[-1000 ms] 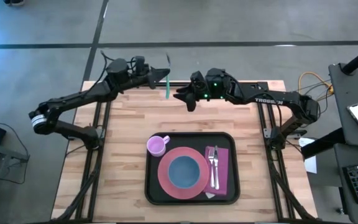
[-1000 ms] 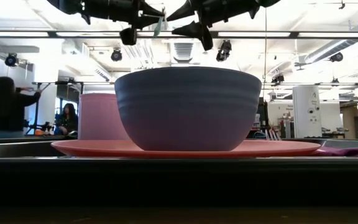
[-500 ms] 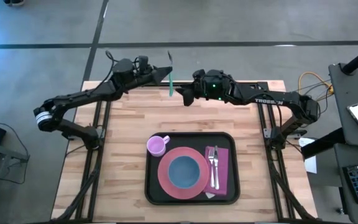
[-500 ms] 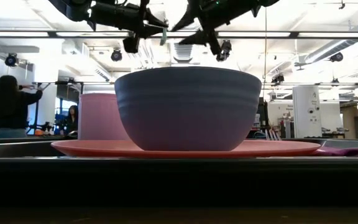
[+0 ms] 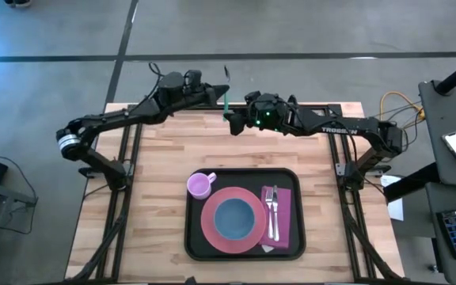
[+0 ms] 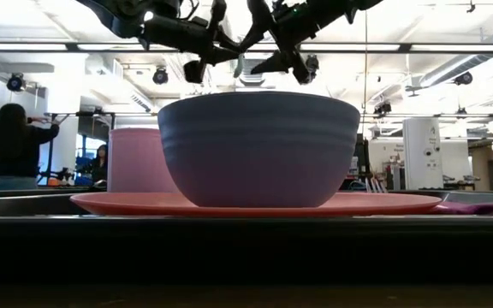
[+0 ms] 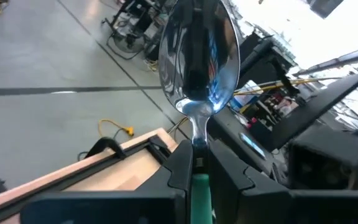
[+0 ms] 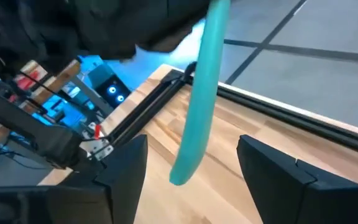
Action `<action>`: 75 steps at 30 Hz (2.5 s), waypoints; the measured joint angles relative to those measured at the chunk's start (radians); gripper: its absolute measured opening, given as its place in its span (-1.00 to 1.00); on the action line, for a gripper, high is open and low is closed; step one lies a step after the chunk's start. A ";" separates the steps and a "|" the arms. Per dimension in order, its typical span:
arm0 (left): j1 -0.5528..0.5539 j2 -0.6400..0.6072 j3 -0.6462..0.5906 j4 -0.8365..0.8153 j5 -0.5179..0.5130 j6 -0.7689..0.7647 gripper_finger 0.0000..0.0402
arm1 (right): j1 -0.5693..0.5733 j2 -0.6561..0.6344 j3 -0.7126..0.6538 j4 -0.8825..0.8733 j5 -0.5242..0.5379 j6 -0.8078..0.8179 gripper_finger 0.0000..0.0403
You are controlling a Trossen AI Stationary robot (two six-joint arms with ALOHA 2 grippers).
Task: Set up tray
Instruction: Put the blue spoon on top of the purple napkin to the right of the silver knife on the black tray
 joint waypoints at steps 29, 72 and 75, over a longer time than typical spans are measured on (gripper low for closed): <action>-0.002 0.058 0.070 -0.020 0.058 0.065 -0.93 | 0.000 0.020 0.000 0.004 0.085 0.074 -0.23; -0.019 0.032 0.066 -0.152 0.059 0.083 -0.58 | -0.024 0.005 0.000 -0.022 0.106 0.169 -0.82; -0.003 0.011 0.066 -0.230 0.046 0.119 -0.52 | -0.029 -0.021 0.000 -0.083 0.104 0.170 -0.82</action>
